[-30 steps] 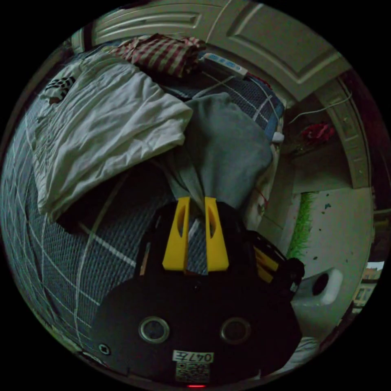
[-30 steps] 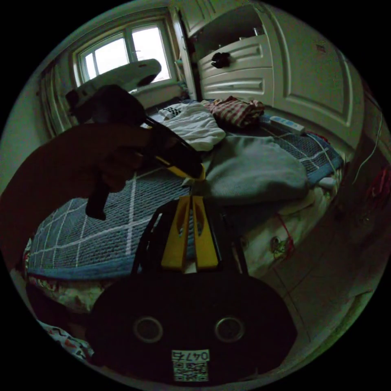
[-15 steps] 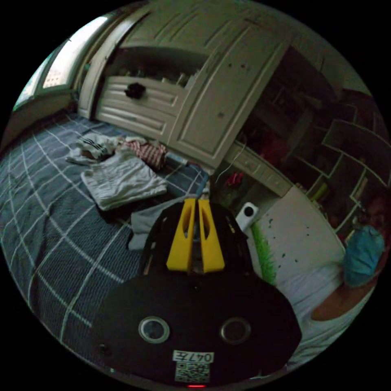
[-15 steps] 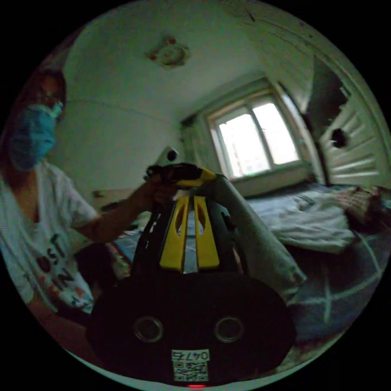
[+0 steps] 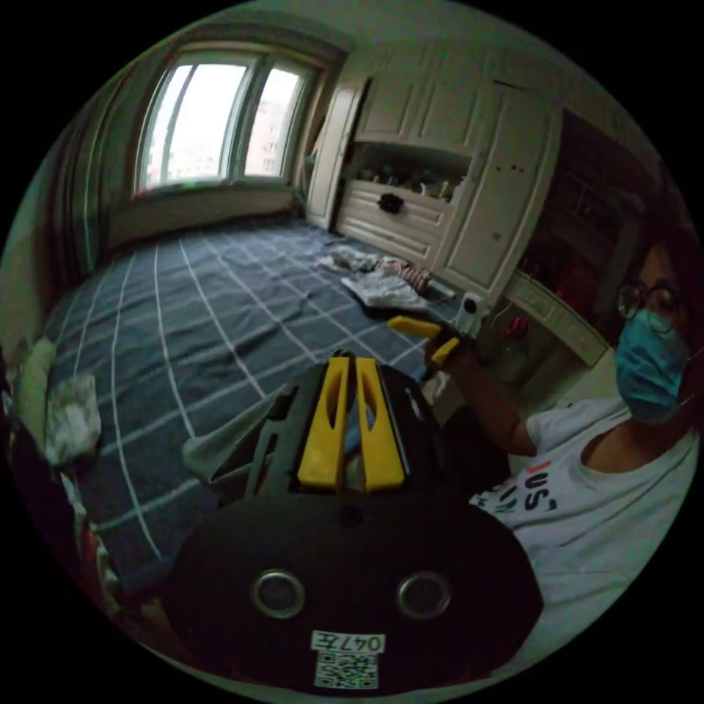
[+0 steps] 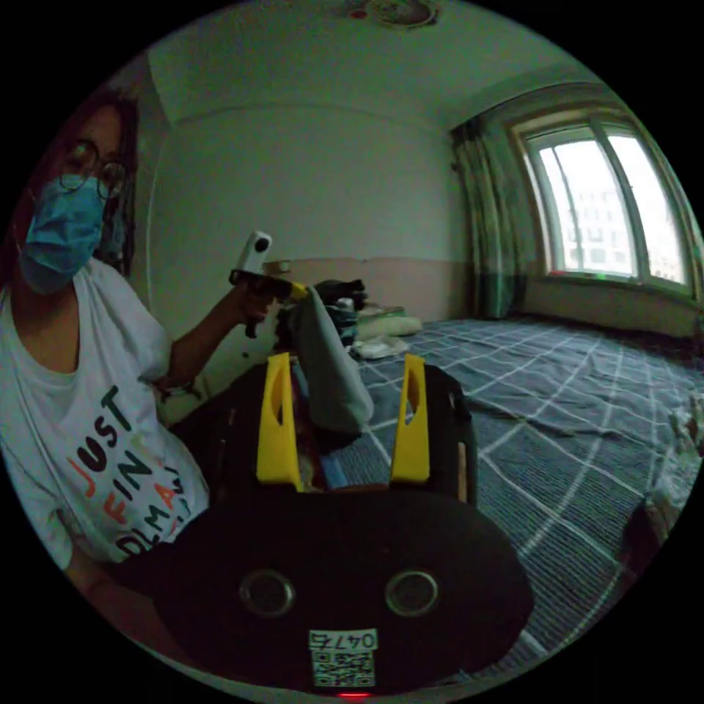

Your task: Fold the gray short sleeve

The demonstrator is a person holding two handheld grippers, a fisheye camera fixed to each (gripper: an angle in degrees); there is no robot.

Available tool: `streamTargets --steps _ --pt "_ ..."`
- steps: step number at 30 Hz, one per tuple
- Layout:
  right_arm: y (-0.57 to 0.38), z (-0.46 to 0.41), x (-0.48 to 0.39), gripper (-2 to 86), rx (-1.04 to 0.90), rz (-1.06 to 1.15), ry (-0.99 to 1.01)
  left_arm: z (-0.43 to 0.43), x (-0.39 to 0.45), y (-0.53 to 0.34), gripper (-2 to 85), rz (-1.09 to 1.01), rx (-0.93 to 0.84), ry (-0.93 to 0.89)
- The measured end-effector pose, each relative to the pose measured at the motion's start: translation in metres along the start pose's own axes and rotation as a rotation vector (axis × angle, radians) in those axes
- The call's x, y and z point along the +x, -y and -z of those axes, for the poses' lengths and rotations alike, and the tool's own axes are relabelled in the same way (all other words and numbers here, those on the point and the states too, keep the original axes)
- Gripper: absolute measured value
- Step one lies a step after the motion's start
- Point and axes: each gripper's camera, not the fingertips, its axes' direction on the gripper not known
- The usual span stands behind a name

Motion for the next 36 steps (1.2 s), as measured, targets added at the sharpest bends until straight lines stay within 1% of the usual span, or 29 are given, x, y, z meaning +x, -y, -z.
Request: streamTargets --steps 1,3,4,5,7,8,10,11,13,14,16,18,19,22,23,24,26,28,30,31,32,33,35,36 --pt "0.008 -0.032 -0.006 12.9 -0.008 -0.011 0.06 0.004 -0.009 -0.021 -0.8 0.046 -0.049 -0.02" --pt "0.019 -0.076 -0.016 9.2 -0.051 -0.015 0.107 0.001 -0.017 -0.054 -0.8 0.095 -0.081 -0.128" --pt "0.028 -0.102 -0.024 7.6 -0.096 -0.005 0.116 -0.005 -0.018 -0.076 -0.7 0.111 -0.1 -0.237" --pt "0.032 -0.114 -0.028 7.3 -0.118 0.004 0.116 -0.013 -0.017 -0.097 -0.7 0.12 -0.127 -0.325" --pt "0.048 -0.157 -0.046 7.6 -0.23 0.021 0.082 -0.02 -0.013 -0.126 -0.6 0.141 -0.149 -0.376" --pt "0.051 -0.168 -0.051 8.2 -0.271 0.027 0.068 -0.021 -0.01 -0.145 -0.6 0.152 -0.148 -0.372" --pt "0.056 -0.214 -0.078 9.7 -0.443 0.059 0.023 -0.018 -0.008 -0.169 -0.5 0.161 -0.139 -0.347" --pt "0.055 -0.227 -0.087 9.8 -0.485 0.079 0.017 -0.012 -0.006 -0.183 -0.5 0.16 -0.12 -0.321" --pt "0.051 -0.281 -0.121 9.9 -0.658 0.187 -0.005 0.001 -0.003 -0.201 -0.5 0.139 -0.09 -0.286" --pt "0.05 -0.294 -0.129 9.8 -0.701 0.223 -0.008 0.01 0.0 -0.21 -0.6 0.119 -0.075 -0.264" --pt "0.049 -0.348 -0.155 9.1 -0.858 0.367 -0.002 0.024 0.005 -0.224 -0.6 0.092 -0.059 -0.225" --pt "0.051 -0.383 -0.165 7.5 -0.916 0.436 0.029 0.037 0.01 -0.237 -0.6 0.072 -0.048 -0.192" --pt "0.053 -0.404 -0.168 4.3 -0.938 0.448 0.057 0.045 0.011 -0.245 -0.6 0.07 -0.044 -0.172" --pt "0.054 -0.436 -0.174 1.2 -1.016 0.521 0.078 0.068 0.01 -0.262 -0.7 0.08 -0.03 -0.146" --pt "0.058 -0.437 -0.174 1.0 -1.0 0.521 0.072 0.079 0.008 -0.268 -0.7 0.083 -0.005 -0.148" --pt "0.069 -0.435 -0.172 0.8 -0.941 0.505 0.039 0.085 0.006 -0.27 -0.8 0.088 0.016 -0.148" --pt "0.094 -0.421 -0.159 0.7 -0.816 0.438 -0.08 0.111 -0.002 -0.279 -0.8 0.136 0.144 -0.168" --pt "0.129 -0.377 -0.128 0.6 -0.593 0.275 -0.217 0.128 -0.01 -0.283 -0.8 0.193 0.248 -0.205" --pt "0.14 -0.337 -0.1 0.7 -0.485 0.134 -0.197 0.138 -0.018 -0.286 -0.8 0.232 0.286 -0.242" --pt "0.135 -0.317 -0.084 0.9 -0.498 0.071 -0.153 0.141 -0.021 -0.286 -0.9 0.238 0.273 -0.265" --pt "0.13 -0.308 -0.075 0.9 -0.52 0.034 -0.152 0.142 -0.021 -0.287 -0.9 0.23 0.248 -0.279" --pt "0.113 -0.294 -0.06 1.3 -0.581 -0.048 -0.194 0.143 -0.021 -0.287 -0.9 0.223 0.234 -0.279" --pt "0.077 -0.278 -0.042 2.6 -0.681 -0.161 -0.327 0.141 -0.015 -0.29 -1.0 0.211 0.137 -0.214" --pt "0.054 -0.267 -0.033 4.1 -0.734 -0.236 -0.463 0.14 -0.014 -0.29 -1.0 0.21 0.102 -0.191"
